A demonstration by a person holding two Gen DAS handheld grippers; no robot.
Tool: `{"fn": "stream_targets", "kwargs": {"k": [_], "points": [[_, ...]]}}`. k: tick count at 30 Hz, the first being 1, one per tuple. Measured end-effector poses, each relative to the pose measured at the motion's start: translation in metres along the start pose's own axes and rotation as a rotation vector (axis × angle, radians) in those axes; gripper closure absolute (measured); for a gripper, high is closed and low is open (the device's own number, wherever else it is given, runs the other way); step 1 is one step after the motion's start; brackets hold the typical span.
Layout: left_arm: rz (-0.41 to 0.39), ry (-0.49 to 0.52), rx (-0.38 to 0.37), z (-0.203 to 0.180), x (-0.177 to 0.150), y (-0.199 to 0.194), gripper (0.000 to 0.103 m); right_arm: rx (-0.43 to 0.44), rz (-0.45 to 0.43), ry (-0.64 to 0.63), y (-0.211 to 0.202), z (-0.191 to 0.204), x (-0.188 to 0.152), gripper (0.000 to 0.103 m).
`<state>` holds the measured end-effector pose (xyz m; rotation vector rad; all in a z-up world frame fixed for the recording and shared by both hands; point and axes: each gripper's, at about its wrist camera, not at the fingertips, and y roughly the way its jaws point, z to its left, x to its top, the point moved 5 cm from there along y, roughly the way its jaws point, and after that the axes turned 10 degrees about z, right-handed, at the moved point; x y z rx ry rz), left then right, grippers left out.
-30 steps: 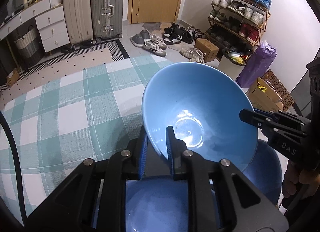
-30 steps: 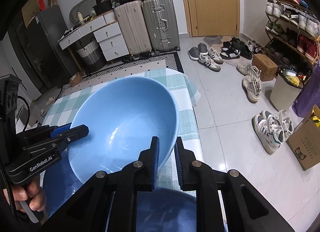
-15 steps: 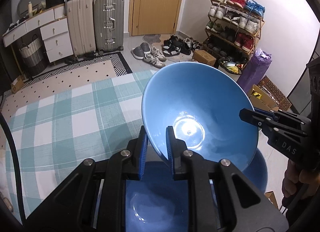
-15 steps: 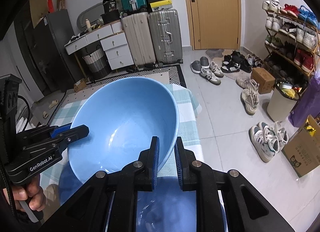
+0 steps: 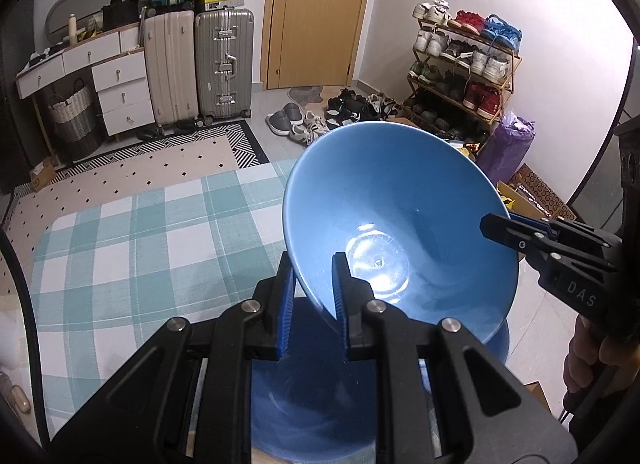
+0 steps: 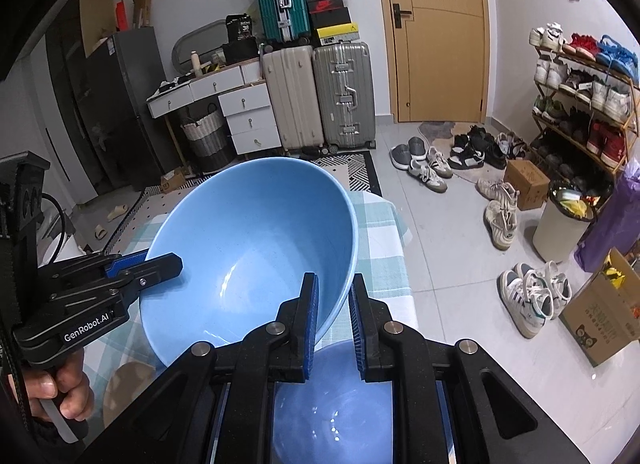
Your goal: Organize plates and bowls
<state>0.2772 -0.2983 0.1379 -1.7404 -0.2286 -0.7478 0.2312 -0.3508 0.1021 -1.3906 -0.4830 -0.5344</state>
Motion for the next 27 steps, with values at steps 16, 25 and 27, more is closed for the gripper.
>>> {"fn": "stream_targets", "kwargs": {"k": [16, 25, 27], "points": [[-0.047, -0.018, 0.005, 0.001, -0.023, -0.072, 0.088, 0.001, -0.036, -0.042, -0.037, 0.044, -0.003, 0.087], [-0.064, -0.031, 0.015, 0.009, -0.041, -0.106, 0.088, 0.012, -0.044, -0.066, -0.049, 0.068, -0.01, 0.087], [-0.067, -0.033, 0.018, 0.01, -0.045, -0.112, 0.088, 0.014, -0.044, -0.072, -0.05, 0.071, -0.012, 0.087]]}}
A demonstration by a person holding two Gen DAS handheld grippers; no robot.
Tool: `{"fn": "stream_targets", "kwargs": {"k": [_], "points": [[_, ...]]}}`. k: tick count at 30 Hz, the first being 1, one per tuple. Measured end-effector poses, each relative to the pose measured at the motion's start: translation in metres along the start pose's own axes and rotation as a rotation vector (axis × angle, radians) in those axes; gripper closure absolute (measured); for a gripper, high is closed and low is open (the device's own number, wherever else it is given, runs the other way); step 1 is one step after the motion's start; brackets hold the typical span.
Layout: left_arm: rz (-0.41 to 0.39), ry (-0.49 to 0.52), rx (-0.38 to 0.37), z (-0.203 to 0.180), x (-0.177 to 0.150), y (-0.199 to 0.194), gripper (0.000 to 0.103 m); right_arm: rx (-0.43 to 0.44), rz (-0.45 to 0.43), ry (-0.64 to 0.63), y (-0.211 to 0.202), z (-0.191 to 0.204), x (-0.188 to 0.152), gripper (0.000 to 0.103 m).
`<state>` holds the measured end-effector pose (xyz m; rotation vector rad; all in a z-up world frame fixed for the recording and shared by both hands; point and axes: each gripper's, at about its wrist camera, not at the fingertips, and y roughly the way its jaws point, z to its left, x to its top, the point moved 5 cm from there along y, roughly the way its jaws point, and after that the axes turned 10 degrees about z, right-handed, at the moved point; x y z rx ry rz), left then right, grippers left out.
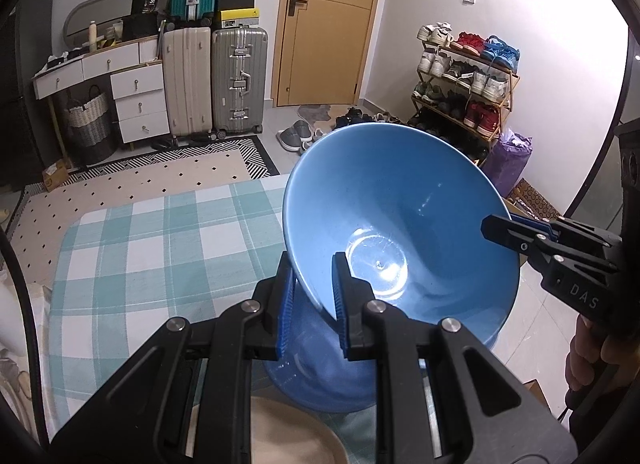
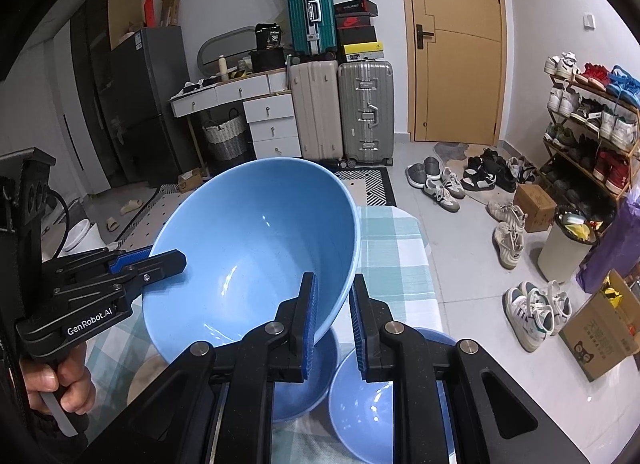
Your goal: Organize plates and bowls
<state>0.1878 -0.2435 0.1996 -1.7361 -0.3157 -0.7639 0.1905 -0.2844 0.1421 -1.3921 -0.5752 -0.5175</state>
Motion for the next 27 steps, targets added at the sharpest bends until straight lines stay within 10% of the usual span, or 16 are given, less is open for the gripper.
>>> {"fn": "stream_targets", "kwargs": {"k": [27], "points": [[0.056, -0.045, 0.015, 0.035, -0.048, 0.031, 0.088, 0.048, 0.066, -0.006, 0.037, 0.02, -0.036, 0.086]]}}
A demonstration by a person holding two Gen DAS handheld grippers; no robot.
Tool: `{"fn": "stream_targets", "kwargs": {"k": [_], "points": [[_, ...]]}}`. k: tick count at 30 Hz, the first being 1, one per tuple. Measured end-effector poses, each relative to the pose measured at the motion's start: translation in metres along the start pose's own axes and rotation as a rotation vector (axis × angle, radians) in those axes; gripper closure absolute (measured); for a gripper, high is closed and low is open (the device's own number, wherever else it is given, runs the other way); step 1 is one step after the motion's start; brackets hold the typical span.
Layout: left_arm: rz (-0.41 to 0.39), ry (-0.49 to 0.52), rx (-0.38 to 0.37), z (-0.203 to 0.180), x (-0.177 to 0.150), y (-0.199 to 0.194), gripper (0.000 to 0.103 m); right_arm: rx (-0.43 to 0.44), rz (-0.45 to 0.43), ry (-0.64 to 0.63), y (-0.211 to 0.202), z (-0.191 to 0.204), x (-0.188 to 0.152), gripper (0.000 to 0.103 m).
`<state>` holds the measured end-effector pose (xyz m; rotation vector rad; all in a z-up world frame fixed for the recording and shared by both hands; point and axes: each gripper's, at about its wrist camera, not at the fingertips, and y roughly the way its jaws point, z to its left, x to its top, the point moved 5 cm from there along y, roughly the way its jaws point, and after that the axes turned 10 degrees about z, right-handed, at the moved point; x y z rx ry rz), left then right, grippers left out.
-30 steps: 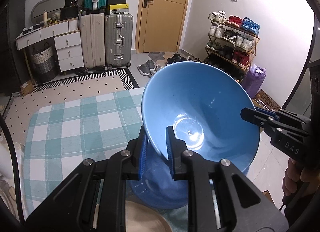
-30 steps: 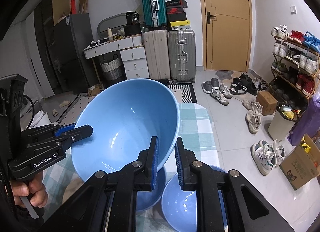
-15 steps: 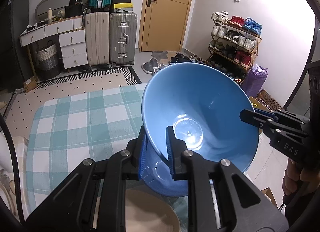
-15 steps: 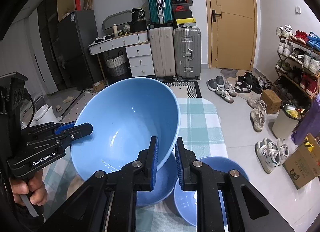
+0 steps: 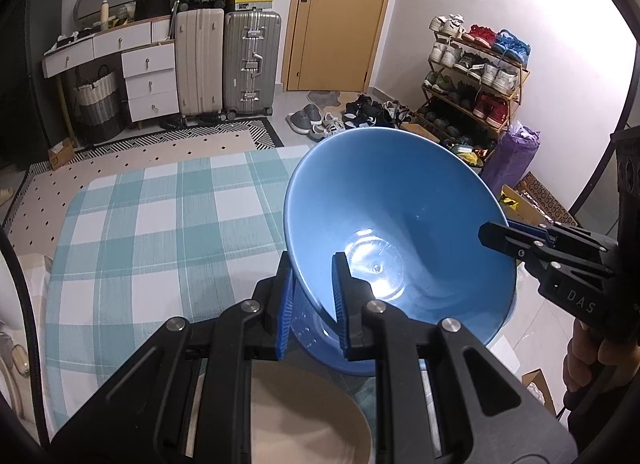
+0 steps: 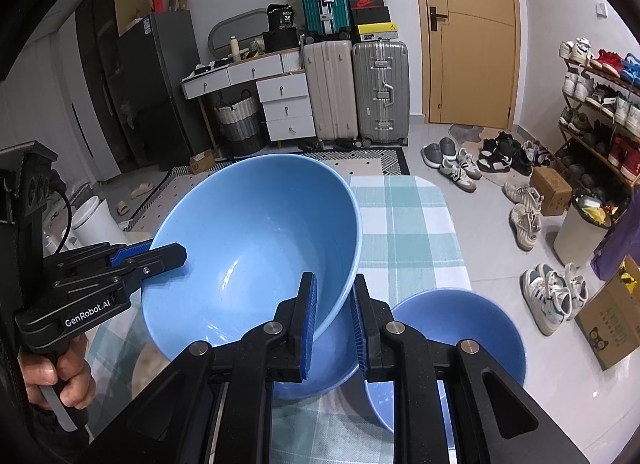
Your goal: Organize plates and bowls
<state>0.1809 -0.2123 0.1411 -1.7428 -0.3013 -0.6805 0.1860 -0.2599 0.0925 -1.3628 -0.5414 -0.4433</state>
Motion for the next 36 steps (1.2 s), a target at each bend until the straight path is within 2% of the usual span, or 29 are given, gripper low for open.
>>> {"fn": "stream_targets", "kwargs": {"k": [24, 36], "points": [[0.087, 0.006, 0.011, 0.018, -0.022, 0.096, 0.088, -0.028, 0.087, 0.017, 0.06, -0.018, -0.027, 0.086], [0.123, 0.015, 0.047, 0.027, -0.025, 0.149, 0.088, -0.098, 0.112, -0.02, 0.087, -0.02, -0.037, 0.086]]}}
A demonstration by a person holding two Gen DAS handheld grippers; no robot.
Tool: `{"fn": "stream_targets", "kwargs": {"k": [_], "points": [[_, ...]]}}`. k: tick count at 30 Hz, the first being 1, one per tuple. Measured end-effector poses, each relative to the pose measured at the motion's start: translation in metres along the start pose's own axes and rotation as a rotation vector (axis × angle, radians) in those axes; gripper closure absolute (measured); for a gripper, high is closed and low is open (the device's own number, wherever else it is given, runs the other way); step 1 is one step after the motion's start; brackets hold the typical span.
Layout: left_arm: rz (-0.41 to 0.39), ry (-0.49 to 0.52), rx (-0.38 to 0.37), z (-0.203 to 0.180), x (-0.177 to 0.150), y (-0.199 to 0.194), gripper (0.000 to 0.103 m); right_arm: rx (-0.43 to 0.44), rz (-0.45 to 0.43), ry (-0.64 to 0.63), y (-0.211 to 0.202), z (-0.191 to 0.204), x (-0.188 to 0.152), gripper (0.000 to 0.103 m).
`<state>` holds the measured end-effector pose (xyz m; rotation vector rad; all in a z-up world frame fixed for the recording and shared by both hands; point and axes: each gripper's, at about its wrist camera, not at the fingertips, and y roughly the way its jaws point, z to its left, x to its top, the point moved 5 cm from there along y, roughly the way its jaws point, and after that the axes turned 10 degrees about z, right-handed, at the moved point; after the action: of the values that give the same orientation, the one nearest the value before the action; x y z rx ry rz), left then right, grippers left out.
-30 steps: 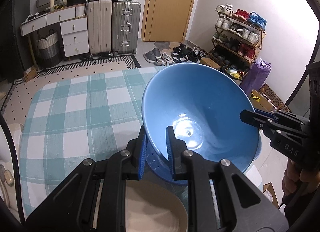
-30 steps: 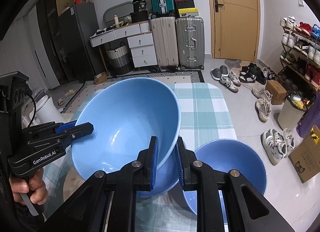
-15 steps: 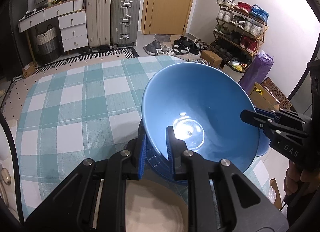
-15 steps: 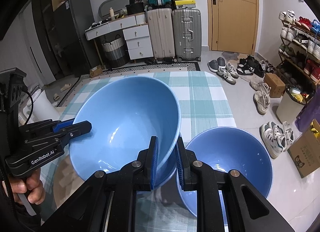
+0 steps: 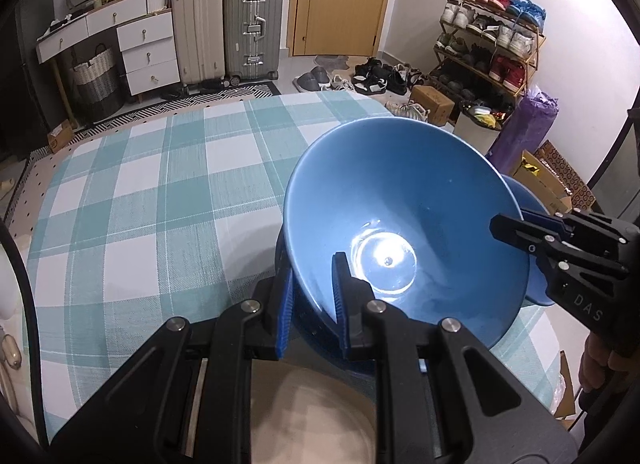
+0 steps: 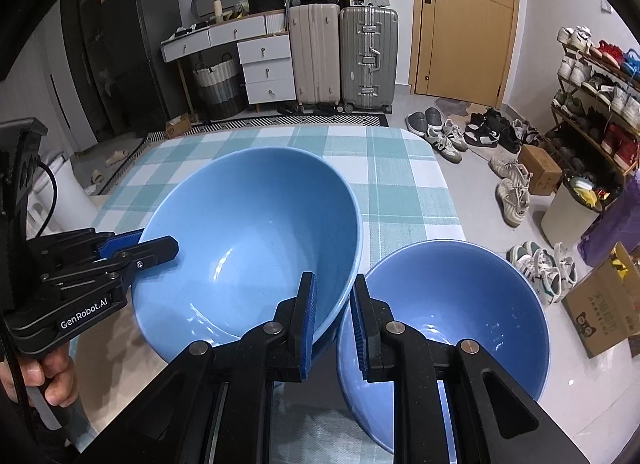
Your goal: Organize plates and bowls
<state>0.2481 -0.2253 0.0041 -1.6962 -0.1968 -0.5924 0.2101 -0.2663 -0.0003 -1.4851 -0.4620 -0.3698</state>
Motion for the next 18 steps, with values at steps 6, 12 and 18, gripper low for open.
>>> {"fn": "stream_targets", "kwargs": {"k": [6, 12, 18], "points": [[0.015, -0.008, 0.02, 0.008, -0.002, 0.019, 0.088, -0.014, -0.009, -0.028, 0.004, 0.008, -0.002, 0.085], [0.008, -0.003, 0.038, 0.013, -0.001, 0.026, 0.088, -0.026, -0.005, -0.046, 0.006, 0.013, -0.005, 0.085], [0.003, 0.016, 0.063, 0.011, -0.003, 0.025, 0.088, -0.035, 0.006, -0.049, 0.01, 0.013, -0.007, 0.085]]}}
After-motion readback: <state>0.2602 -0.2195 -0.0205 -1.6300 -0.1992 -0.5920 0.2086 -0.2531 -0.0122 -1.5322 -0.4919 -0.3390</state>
